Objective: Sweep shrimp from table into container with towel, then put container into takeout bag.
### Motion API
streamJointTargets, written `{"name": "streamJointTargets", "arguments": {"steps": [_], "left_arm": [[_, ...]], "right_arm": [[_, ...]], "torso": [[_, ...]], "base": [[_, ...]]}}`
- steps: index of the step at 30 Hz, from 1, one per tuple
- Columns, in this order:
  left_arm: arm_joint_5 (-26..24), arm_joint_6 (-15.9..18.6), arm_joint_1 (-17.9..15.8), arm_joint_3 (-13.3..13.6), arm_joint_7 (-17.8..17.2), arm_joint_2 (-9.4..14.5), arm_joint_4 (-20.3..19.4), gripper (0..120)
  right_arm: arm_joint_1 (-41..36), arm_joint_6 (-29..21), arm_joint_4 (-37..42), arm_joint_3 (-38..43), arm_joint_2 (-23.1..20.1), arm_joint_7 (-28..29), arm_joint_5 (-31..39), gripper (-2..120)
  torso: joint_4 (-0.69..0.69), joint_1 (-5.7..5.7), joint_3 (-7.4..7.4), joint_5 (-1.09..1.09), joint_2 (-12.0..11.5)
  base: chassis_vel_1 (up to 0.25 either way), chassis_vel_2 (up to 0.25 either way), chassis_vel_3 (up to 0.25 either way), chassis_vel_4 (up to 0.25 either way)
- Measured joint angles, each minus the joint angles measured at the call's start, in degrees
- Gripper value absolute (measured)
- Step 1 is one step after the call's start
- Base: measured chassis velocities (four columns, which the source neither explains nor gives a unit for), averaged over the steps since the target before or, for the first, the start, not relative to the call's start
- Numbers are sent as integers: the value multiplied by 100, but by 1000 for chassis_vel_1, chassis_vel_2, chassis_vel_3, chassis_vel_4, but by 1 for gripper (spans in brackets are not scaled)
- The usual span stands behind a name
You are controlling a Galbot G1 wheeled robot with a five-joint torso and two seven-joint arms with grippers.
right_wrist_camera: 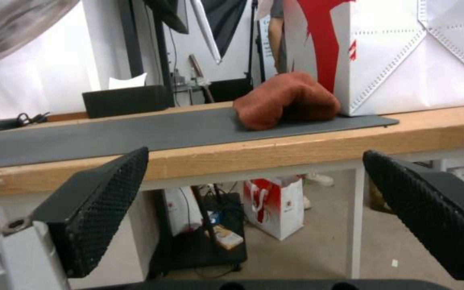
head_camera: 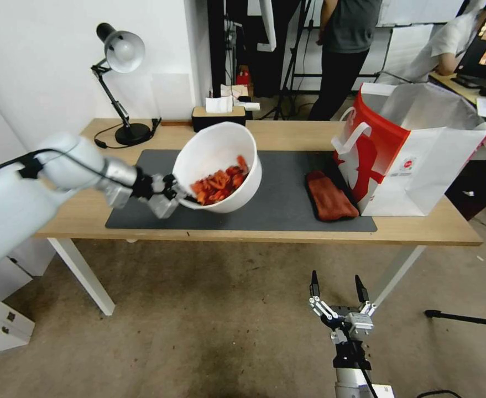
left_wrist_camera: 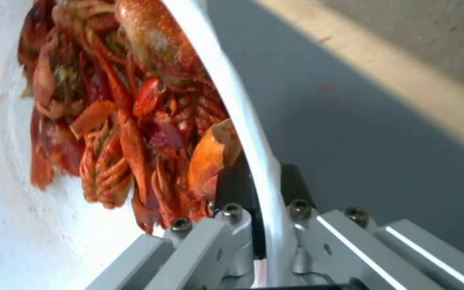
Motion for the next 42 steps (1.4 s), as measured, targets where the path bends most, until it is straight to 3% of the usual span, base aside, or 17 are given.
{"name": "streamJointTargets", "arguments": {"steps": [1,2,4,5,7,8,10,11,13,26,29,31,32,34,35,39,42], "left_arm": [[0,-15,-219,135,0,-199,233,0],[0,-15,-219,135,0,-199,233,0],[1,-73,-572,332,0,-605,610,0],[1,-73,-572,332,0,-605,610,0],[-1,-122,-877,462,-20,-1068,1005,0],[-1,-122,-877,462,-20,-1068,1005,0],[0,-169,-1075,507,-58,-1574,1372,0],[0,-169,-1075,507,-58,-1574,1372,0],[4,-175,-1255,567,-136,-1992,1671,0],[-1,-174,-1856,732,-433,-2933,2538,0],[2,-187,-1950,765,-539,-3239,2799,0],[43,-245,-2038,774,-629,-3574,3090,0],[43,-245,-2038,774,-629,-3574,3090,0],[107,-355,-2103,776,-763,-3890,3357,0],[107,-355,-2103,776,-763,-3890,3357,0],[187,-454,-2195,764,-908,-4398,3788,0],[151,-468,-2265,767,-959,-4597,3991,0]], "right_arm": [[0,-6,7,11,19,0,-12,100],[0,-6,7,11,19,0,-12,100],[6,-18,11,24,56,-1,-41,100],[6,-18,11,24,56,-1,-41,100],[20,-27,4,32,92,-2,-59,100],[20,-27,4,32,92,-2,-59,100],[30,-45,-14,35,107,-6,-62,100],[30,-45,-14,35,107,-6,-62,100],[38,-67,-20,44,104,-9,-62,100],[72,-100,-52,54,46,-40,-62,100],[87,-102,-77,53,37,-49,-62,100],[98,-102,-89,54,28,-58,-62,100],[98,-102,-89,54,28,-58,-62,100],[102,-102,-112,60,23,-64,-58,100],[102,-102,-112,60,23,-64,-58,100],[98,-87,-144,79,2,-69,-42,100],[92,-64,-154,107,-16,-77,-32,100]], "torso": [[0,0,0,1,0],[0,0,0,1,0],[2,0,0,1,0],[2,0,0,1,0],[3,0,0,2,0],[3,0,0,2,0],[-2,0,0,2,0],[-2,0,0,2,0],[-3,1,0,2,0],[2,0,-1,1,1],[2,-1,-1,0,1],[2,-1,-1,1,1],[2,-1,-1,1,1],[0,0,-1,2,1],[0,0,-1,2,1],[0,0,-1,1,1],[0,-1,-1,1,0]], "base": [[0,0,0,0],[0,0,0,0],[0,0,0,0],[0,0,0,0],[0,0,0,0],[0,0,0,0],[0,0,0,0],[0,0,0,0],[0,0,0,0],[0,0,0,0],[0,0,0,0],[0,0,0,0],[0,0,0,0],[0,0,0,0],[0,0,0,0],[0,0,0,0],[0,0,0,0]]}}
